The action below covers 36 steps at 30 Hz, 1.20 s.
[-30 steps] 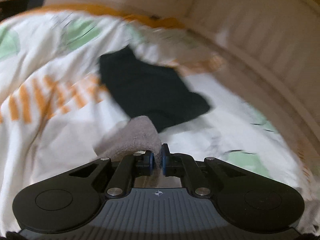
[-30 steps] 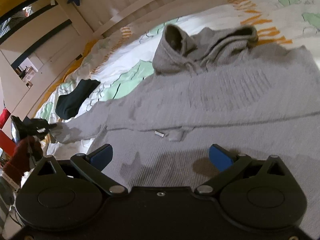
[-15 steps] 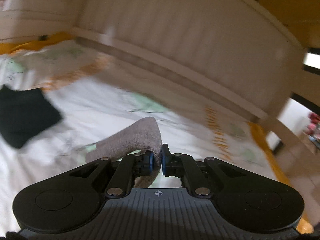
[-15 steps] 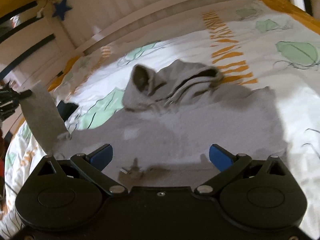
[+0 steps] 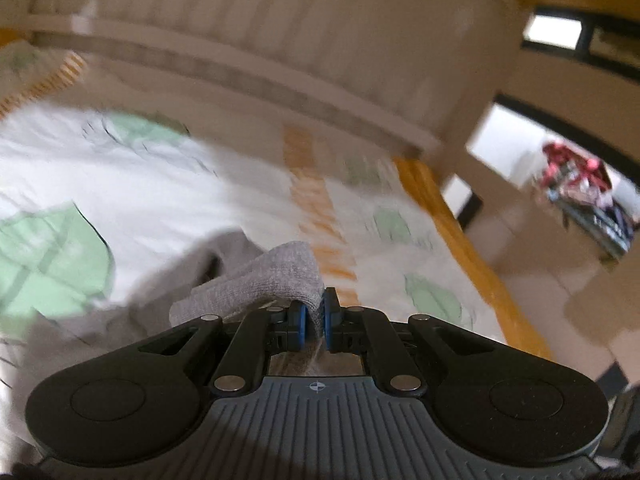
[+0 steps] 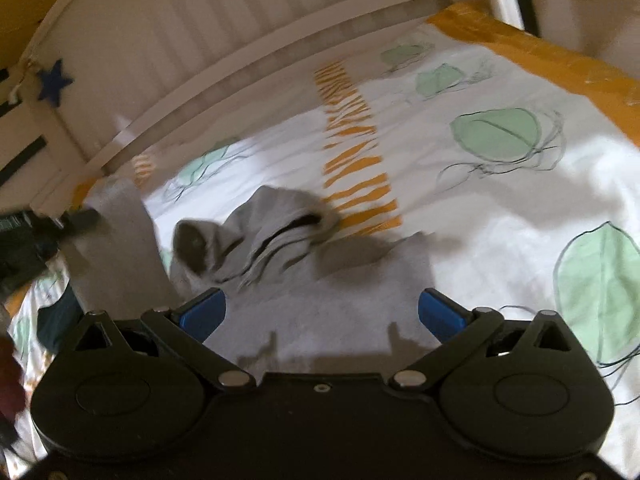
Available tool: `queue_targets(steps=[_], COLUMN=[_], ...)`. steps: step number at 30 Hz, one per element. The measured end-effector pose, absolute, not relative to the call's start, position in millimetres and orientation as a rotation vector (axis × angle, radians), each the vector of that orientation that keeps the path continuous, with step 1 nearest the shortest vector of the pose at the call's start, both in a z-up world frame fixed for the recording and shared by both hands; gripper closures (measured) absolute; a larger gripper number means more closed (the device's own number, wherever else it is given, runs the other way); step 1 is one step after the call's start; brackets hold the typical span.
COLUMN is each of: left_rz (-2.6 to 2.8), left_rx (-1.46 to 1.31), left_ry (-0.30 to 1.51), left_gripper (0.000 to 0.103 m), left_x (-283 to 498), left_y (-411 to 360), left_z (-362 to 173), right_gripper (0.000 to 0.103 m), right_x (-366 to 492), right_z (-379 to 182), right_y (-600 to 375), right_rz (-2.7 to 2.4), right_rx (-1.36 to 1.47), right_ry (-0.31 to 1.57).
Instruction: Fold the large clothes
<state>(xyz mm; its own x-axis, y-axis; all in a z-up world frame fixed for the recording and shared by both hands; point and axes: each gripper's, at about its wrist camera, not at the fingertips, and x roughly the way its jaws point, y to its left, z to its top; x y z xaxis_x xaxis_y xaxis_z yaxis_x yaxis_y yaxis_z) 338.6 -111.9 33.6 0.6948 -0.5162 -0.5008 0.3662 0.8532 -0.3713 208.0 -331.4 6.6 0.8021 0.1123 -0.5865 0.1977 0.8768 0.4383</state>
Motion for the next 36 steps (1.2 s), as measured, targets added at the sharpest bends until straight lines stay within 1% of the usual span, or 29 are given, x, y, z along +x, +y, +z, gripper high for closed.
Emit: queue_targets(steps=[4, 6, 7, 8, 9, 10, 11, 12, 13, 14, 18, 22, 27, 31, 34, 36], left_rz=[-0.530, -0.545, -0.556, -0.571, -0.589, -0.609, -0.632, -0.647, -0.665, -0.681, -0.681, -0.610, -0.458, -0.330, -0.253, -0.165], left_rx=[-0.204, -0.184, -0.177, -0.170, -0.165, -0.158, -0.144, -0.125, -0.098, -0.072, 0.034, 0.073, 0.015, -0.046, -0.057, -0.038], left_ry=[0.709, 0.743, 0.764, 0.782, 0.790, 0.792, 0.788, 0.777, 0.757, 0.742, 0.715, 0.742, 0.799, 0.810, 0.819, 0.864], left_gripper=[0.095, 0.090, 0.085, 0.070, 0.059, 0.055, 0.043, 0.028, 0.023, 0.020, 0.019, 0.019, 0.019, 0.019, 0.019, 0.017], left_x=[338, 337, 338, 338, 336, 332, 328, 324, 320, 315, 299, 300, 313, 327, 336, 343], left_y=[-140, -147, -148, -148, -146, -143, -140, -139, -135, -132, -107, -74, -10, 36, 56, 66], left_z=[-3, -15, -21, -25, -26, -26, -26, -25, -22, -22, -22, -36, -55, -67, -76, -83], right_gripper=[0.001, 0.001, 0.001, 0.001, 0.001, 0.001, 0.001, 0.001, 0.001, 0.001, 0.000, 0.001, 0.001, 0.001, 0.001, 0.001], right_x=[210, 211, 212, 211, 211, 211, 210, 209, 209, 209, 209, 212, 215, 218, 219, 219], right_z=[4, 2, 2, 1, 2, 2, 2, 2, 1, 1, -2, -7, -14, -19, -25, -28], right_y=[-342, -344, -345, -345, -346, -347, -347, -347, -348, -348, -350, -347, -334, -318, -304, -296], right_rz=[-0.074, -0.082, -0.083, -0.083, -0.085, -0.088, -0.091, -0.094, -0.098, -0.103, -0.114, -0.114, -0.091, -0.062, -0.030, -0.014], right_rx=[0.536, 0.543, 0.543, 0.541, 0.538, 0.535, 0.533, 0.533, 0.532, 0.531, 0.526, 0.509, 0.459, 0.385, 0.335, 0.305], right_ry=[0.663, 0.672, 0.675, 0.677, 0.678, 0.678, 0.678, 0.678, 0.678, 0.678, 0.683, 0.698, 0.711, 0.717, 0.719, 0.718])
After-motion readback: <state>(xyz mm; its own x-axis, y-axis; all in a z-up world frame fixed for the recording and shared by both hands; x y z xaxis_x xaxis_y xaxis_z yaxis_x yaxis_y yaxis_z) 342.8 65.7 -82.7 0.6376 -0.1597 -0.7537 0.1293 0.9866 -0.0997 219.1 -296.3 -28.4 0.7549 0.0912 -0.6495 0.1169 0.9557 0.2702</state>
